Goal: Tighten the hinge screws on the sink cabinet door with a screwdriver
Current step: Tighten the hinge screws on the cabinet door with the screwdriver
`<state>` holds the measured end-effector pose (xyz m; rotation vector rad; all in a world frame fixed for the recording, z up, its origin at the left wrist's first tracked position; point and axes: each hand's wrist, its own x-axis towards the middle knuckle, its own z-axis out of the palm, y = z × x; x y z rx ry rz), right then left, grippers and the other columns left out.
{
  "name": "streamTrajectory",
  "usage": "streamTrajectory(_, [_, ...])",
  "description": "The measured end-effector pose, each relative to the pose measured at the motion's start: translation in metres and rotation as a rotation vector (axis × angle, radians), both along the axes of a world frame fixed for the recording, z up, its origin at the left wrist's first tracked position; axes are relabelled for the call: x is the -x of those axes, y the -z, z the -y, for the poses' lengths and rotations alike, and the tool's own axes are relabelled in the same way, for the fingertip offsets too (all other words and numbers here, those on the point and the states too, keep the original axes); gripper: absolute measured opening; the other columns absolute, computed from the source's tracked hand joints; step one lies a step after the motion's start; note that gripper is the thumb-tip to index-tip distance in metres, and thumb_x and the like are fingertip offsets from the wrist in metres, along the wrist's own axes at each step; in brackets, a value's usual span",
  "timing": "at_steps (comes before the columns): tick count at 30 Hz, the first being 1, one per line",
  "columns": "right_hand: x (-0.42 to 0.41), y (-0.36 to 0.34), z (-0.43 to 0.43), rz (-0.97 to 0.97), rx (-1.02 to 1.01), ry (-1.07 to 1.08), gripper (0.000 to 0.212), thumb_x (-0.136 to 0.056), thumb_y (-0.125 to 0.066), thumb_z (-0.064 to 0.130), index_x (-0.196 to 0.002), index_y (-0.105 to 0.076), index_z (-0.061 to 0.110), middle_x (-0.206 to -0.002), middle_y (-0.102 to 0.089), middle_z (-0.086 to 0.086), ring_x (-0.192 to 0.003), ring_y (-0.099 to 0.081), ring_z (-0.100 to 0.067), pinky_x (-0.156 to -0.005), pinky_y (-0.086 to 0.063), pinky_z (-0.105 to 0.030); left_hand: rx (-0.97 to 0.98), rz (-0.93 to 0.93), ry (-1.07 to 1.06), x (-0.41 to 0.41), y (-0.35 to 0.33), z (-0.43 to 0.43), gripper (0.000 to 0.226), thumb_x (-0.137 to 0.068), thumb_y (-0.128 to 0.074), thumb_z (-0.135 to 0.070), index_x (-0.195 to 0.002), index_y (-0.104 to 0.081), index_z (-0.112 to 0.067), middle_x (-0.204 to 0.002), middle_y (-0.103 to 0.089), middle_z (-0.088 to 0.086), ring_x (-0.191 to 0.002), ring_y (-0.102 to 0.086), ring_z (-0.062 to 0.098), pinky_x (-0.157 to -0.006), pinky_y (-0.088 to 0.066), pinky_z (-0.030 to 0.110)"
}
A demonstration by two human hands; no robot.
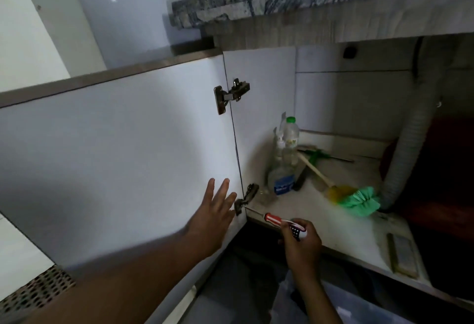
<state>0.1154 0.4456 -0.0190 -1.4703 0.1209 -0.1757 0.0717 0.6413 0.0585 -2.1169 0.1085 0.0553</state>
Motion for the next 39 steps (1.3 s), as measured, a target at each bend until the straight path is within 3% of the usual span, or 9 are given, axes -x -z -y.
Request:
streamTrajectory(5, [-0.002, 0.019, -0.003, -0.040, -0.053, -0.073, 0.018, -0.088, -0.070, 0.016, -0.101, -0.065, 0.027, -0.091, -0.070, 0.004, -0.068, -0.069, -0.011, -0.052, -0.052, -0.017, -0.055, 0.004, -0.012, -0.014, 0.019, -0.002, 0.086, -0.094, -0.039, -0.066, -0.161, -0.009, -0.022, -0.169, 0.009, 0.018, -0.145, 0.028, 0.054, -0.095, 0.026, 0.085])
streamTrajectory(9, [-0.003, 0.024, -0.009, -0.063, -0.085, -0.133, 0.023, -0.088, -0.070, 0.018, -0.099, -0.061, 0.036, -0.097, -0.067, 0.013, -0.076, -0.070, -0.008, -0.055, -0.053, -0.016, -0.063, 0.037, -0.010, -0.017, 0.024, -0.005, 0.093, -0.091, -0.038, -0.072, -0.161, -0.003, -0.021, -0.168, 0.010, 0.019, -0.146, 0.027, 0.055, -0.099, 0.024, 0.084])
streamTrajectory(16, [0.000, 0.026, -0.016, -0.044, -0.109, -0.121, 0.022, -0.087, -0.071, 0.019, -0.096, -0.062, 0.037, -0.095, -0.068, 0.013, -0.077, -0.068, 0.001, -0.053, -0.051, -0.012, -0.059, 0.058, 0.015, -0.018, 0.023, -0.005, 0.089, -0.094, -0.038, -0.066, -0.161, -0.005, -0.018, -0.169, 0.005, 0.019, -0.147, 0.022, 0.054, -0.096, 0.026, 0.084])
streamTrajectory(31, [-0.005, 0.031, -0.013, -0.019, -0.112, -0.170, 0.025, -0.088, -0.070, 0.019, -0.112, -0.063, 0.022, -0.104, -0.068, 0.004, -0.080, -0.069, -0.003, -0.056, -0.053, -0.015, -0.033, 0.065, 0.011, -0.019, 0.023, -0.005, 0.087, -0.093, -0.037, -0.066, -0.161, -0.012, -0.019, -0.169, 0.004, 0.019, -0.149, 0.020, 0.052, -0.098, 0.025, 0.083])
streamTrajectory(39, [-0.001, 0.030, -0.014, -0.008, -0.132, -0.164, 0.022, -0.087, -0.070, 0.022, -0.103, -0.062, 0.034, -0.102, -0.068, 0.007, -0.083, -0.068, -0.001, -0.057, -0.053, -0.015, -0.030, 0.066, 0.021, -0.020, 0.023, -0.005, 0.087, -0.094, -0.038, -0.065, -0.161, -0.011, -0.017, -0.169, 0.004, 0.019, -0.149, 0.019, 0.052, -0.097, 0.026, 0.083])
